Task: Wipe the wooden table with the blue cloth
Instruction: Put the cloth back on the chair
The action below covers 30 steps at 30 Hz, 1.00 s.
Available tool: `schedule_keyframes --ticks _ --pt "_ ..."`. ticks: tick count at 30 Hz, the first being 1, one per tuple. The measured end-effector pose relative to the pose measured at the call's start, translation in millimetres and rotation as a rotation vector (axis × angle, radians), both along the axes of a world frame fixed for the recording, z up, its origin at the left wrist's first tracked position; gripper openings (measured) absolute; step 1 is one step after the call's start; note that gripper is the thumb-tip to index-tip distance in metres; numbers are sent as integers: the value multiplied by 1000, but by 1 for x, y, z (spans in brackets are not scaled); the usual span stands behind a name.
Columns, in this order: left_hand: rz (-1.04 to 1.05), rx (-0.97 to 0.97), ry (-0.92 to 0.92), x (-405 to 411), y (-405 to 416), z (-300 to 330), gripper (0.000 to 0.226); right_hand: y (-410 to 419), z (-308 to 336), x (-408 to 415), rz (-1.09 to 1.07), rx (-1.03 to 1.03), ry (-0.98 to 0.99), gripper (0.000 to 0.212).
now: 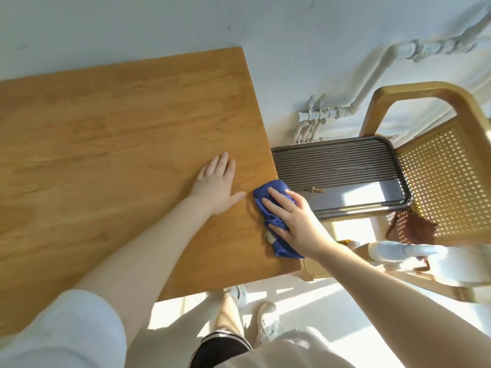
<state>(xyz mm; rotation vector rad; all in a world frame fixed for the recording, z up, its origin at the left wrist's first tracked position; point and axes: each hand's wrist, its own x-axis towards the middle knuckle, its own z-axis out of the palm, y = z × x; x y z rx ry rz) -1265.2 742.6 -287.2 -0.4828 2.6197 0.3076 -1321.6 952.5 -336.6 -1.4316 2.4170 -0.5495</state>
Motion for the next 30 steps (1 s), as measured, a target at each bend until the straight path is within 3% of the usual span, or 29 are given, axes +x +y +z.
schedule_keyframes --ticks 2,4,6,9,11,13,18,21,26,30 --pt "62 39 86 9 16 2 67 20 3 14 -2 -33 -42 42" --pt "56 100 152 18 31 10 59 29 21 13 -122 -99 -334 27" --pt "29 188 124 29 42 19 59 23 50 4 -380 -207 -642 13" --pt "155 480 97 51 52 41 61 -3 89 6 -567 -341 -734 17" --pt "283 757 183 65 55 57 53 -23 112 22 -491 -348 -798 20" --pt "358 910 260 80 54 74 44 -47 134 42 -384 -332 -894 24" --pt "613 858 573 144 12 98 30 -126 171 100 -77 -255 -950 26" --pt "768 766 676 208 -32 105 25 -188 179 156 155 -196 -866 25" --pt "1014 687 848 339 -107 111 38 -301 180 281 418 -131 -782 30" --pt "1165 709 978 445 -179 116 36 -393 184 388 558 -112 -775 17"
